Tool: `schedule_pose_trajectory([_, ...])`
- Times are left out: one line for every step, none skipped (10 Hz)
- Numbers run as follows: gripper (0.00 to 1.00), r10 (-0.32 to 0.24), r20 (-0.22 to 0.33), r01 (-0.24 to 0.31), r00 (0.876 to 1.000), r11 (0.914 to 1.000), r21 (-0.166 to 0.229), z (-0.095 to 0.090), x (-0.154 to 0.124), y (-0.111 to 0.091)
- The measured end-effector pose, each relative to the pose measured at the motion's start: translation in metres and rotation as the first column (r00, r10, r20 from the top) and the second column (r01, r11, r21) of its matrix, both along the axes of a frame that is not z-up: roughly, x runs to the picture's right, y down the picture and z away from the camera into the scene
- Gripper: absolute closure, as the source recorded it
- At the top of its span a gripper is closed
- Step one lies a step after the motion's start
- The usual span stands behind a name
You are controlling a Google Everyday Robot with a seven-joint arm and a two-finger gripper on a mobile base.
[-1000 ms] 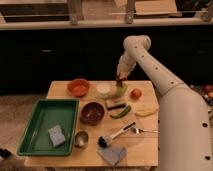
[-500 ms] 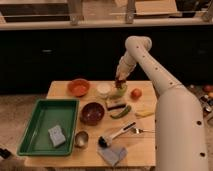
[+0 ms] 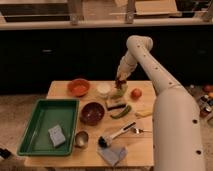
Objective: Place grapes in plastic cup
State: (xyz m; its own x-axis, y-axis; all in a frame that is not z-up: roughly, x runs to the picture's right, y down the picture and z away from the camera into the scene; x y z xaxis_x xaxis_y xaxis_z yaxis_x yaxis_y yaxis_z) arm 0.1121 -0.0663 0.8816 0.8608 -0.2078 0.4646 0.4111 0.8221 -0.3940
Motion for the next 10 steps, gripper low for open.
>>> schedule_pose_trajectory([1.0,-0.001,0.008,0.001,1.0,0.9999,-0.01,0.0,0.002,0.0])
schedule_pose_trajectory([1.0,0.0,0.012,0.0,1.0,0.9998,-0.02,0.001,0.005,0.001])
schedule_pose_trajectory([0.98,0.005,0.013,-0.005,1.0,0.9996,-0.027,0.001,0.006,0.0])
schedule_pose_trajectory([0.93,0.008,0.012,-0.008,1.0,0.9993,-0.037,0.002,0.007,0.0])
schedule_pose_trajectory([0.8,0.014,0.01,-0.014,1.0,0.9991,-0.039,0.002,0.008,-0.001])
schedule_pose_trajectory([0.71,0.016,0.007,-0.015,1.0,0.9989,-0.045,0.002,0.01,0.0])
schedule_pose_trajectory([0.63,0.019,0.004,-0.018,1.0,0.9988,-0.045,0.002,0.011,0.0])
schedule_pose_trajectory([0.51,0.022,-0.001,-0.022,1.0,0.9987,-0.046,0.003,0.013,0.0])
schedule_pose_trajectory([0.41,0.024,-0.006,-0.025,1.0,0.9987,-0.045,0.004,0.013,0.0])
schedule_pose_trajectory([0.31,0.028,-0.012,-0.028,1.0,0.9987,-0.042,0.004,0.014,-0.001])
